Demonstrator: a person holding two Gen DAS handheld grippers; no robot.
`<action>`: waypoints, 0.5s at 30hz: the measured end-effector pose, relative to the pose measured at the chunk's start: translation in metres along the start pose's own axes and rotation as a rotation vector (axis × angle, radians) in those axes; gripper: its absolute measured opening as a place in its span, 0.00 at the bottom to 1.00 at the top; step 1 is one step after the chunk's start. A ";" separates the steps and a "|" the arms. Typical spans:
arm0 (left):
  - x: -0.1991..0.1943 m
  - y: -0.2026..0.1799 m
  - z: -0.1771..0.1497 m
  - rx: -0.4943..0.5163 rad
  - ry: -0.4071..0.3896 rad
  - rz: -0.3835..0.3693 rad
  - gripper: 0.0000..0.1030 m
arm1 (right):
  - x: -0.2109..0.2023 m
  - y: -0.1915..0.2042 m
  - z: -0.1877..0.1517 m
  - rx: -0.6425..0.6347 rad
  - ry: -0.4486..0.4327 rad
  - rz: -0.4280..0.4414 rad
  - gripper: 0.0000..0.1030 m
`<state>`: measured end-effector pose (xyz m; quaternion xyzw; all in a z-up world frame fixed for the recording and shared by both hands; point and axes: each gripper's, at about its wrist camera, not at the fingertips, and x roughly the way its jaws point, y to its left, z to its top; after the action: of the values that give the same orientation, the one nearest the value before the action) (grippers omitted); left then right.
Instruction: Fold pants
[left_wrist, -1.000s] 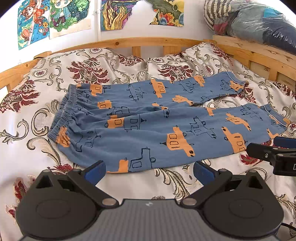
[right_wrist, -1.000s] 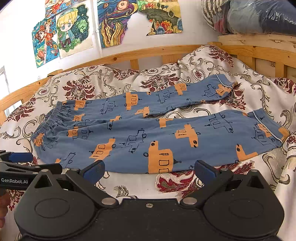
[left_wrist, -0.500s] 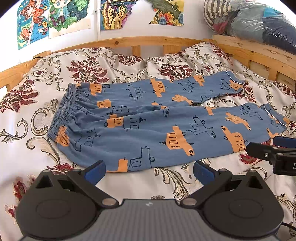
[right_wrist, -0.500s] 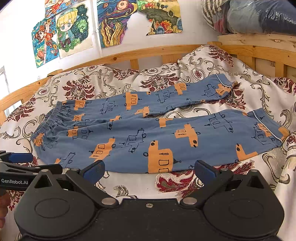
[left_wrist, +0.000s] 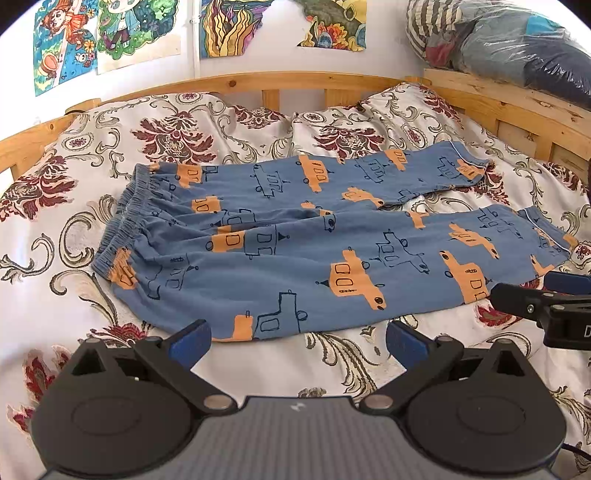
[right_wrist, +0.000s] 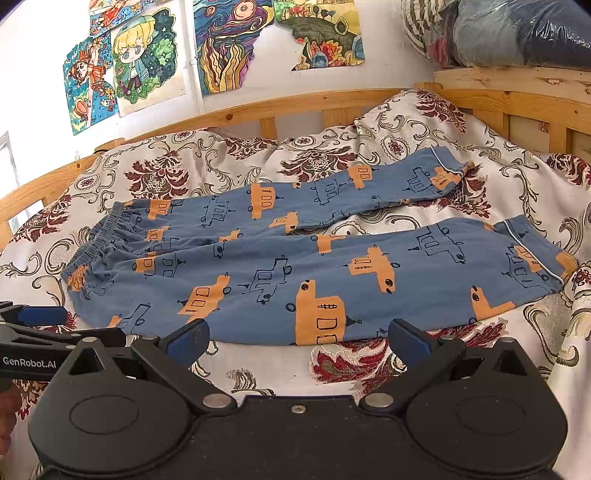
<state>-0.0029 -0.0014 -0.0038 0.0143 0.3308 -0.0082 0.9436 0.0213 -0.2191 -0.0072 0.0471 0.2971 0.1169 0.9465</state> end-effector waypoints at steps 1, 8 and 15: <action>0.002 0.002 0.001 -0.001 0.000 0.001 1.00 | 0.000 0.000 0.000 0.000 0.000 0.000 0.99; 0.004 0.000 0.001 -0.010 0.016 0.003 1.00 | 0.001 0.002 0.001 -0.002 0.001 -0.004 0.99; 0.008 0.004 0.021 0.028 0.014 -0.024 1.00 | 0.008 -0.004 0.015 -0.052 0.015 0.019 0.99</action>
<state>0.0171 0.0020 0.0077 0.0238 0.3372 -0.0239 0.9408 0.0371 -0.2218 0.0003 0.0243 0.3005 0.1341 0.9440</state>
